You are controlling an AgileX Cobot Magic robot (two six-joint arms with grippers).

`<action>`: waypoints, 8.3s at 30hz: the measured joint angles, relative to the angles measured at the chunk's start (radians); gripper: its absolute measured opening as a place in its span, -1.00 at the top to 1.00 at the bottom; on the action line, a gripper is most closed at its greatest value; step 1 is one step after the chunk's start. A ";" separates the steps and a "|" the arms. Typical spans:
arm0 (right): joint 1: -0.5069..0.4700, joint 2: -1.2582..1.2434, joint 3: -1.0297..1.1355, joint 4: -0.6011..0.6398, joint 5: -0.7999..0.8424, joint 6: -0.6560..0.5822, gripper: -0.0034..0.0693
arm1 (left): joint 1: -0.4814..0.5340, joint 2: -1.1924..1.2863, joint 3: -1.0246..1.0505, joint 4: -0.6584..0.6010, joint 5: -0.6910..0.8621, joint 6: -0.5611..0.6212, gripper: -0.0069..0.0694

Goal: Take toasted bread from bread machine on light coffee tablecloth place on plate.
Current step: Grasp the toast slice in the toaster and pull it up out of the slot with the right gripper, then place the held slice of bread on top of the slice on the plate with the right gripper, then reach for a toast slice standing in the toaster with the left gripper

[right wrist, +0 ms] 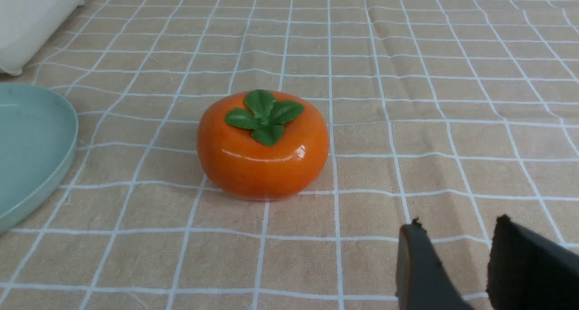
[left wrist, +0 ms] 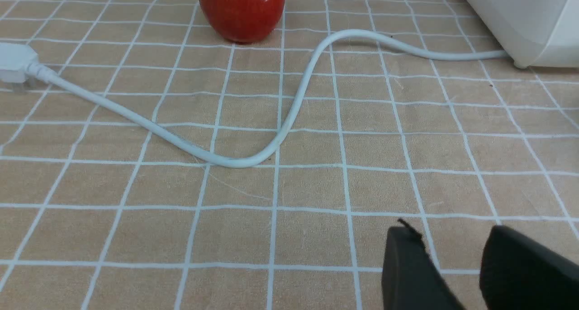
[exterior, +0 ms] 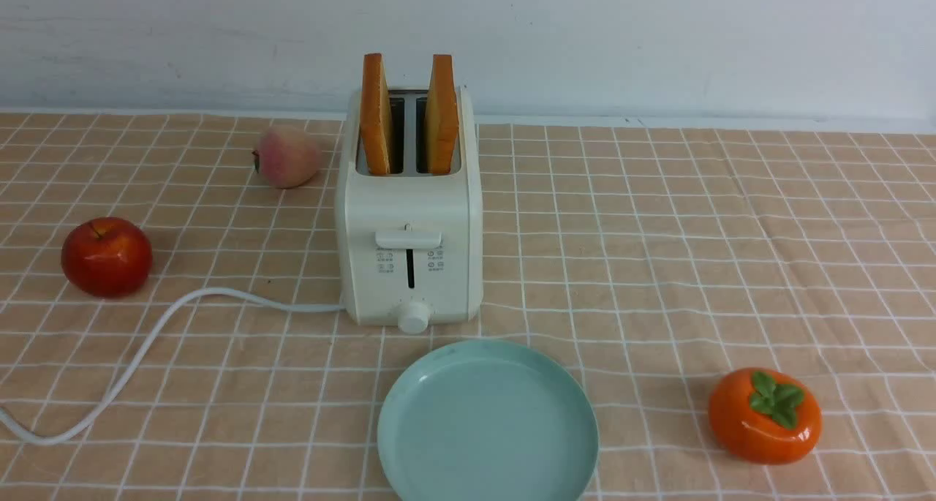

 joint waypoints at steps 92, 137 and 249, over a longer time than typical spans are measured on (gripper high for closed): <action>0.000 0.192 -0.607 -0.028 -0.485 0.369 0.25 | 0.000 0.144 -0.577 -0.068 -0.520 -0.375 0.19; 0.221 1.179 -1.101 0.142 0.417 0.191 0.25 | -0.088 1.073 -0.951 -0.135 0.219 -0.360 0.19; 0.281 1.461 -1.385 0.411 0.667 -0.253 -0.32 | -0.099 1.067 -1.087 -0.503 0.421 -0.005 0.19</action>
